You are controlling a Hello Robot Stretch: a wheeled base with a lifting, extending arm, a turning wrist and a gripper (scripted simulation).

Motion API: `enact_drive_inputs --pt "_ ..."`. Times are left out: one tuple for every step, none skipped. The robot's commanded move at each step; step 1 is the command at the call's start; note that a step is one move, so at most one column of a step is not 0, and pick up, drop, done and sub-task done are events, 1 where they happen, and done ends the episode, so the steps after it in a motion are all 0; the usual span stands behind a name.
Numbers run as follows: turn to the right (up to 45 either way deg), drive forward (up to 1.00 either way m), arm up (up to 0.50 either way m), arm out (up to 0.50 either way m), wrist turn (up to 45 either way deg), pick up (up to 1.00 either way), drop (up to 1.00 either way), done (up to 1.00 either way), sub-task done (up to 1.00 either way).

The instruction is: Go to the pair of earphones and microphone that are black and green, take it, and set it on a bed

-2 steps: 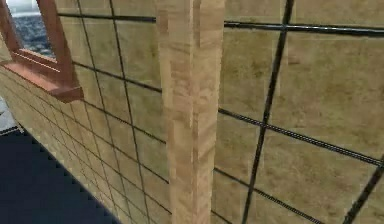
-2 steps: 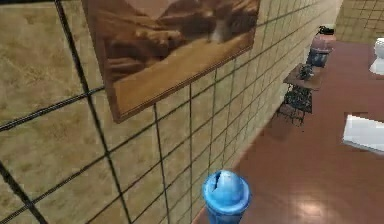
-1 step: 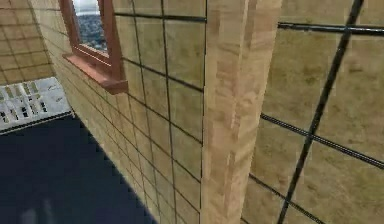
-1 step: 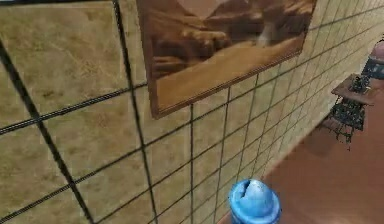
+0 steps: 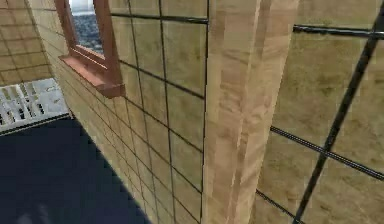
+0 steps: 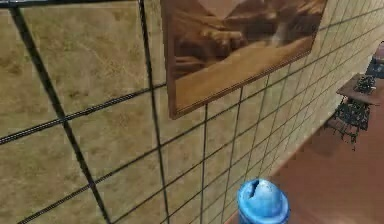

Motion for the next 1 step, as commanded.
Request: enact_drive_inputs --pt "-39.0 0.00 0.00 0.00 0.0 0.00 0.00 0.00 0.00"
